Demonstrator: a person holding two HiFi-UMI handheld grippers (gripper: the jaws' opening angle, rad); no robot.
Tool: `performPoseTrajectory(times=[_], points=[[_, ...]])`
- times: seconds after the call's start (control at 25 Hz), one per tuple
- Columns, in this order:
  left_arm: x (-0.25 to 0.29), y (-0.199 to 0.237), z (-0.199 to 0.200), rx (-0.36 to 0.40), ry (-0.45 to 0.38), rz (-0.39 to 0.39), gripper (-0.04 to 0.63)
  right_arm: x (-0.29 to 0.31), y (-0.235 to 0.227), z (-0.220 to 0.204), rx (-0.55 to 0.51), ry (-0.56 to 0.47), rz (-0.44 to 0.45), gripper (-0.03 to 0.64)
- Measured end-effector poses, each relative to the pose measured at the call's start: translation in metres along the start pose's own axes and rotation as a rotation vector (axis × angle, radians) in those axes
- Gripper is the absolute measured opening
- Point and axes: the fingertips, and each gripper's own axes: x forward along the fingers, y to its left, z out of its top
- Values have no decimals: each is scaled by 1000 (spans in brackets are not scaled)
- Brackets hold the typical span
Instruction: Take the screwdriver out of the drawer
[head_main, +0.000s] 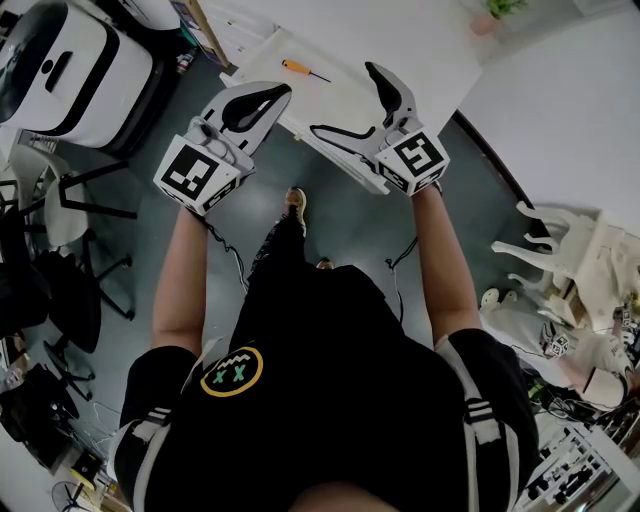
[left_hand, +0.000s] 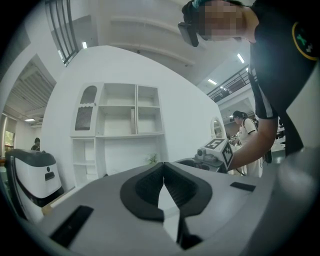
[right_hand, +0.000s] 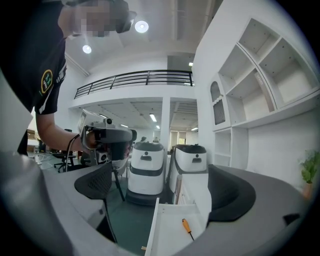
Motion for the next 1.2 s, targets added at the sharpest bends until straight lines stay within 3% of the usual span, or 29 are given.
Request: performPoseTrajectory(times=[0.56,1.2], points=[[21,46,-21,-18,17,-9,20,51,-40,-52,15,90,29,581],[45,102,-51,-32,39,-13,20,121,-90,-173,18,317,109,581]])
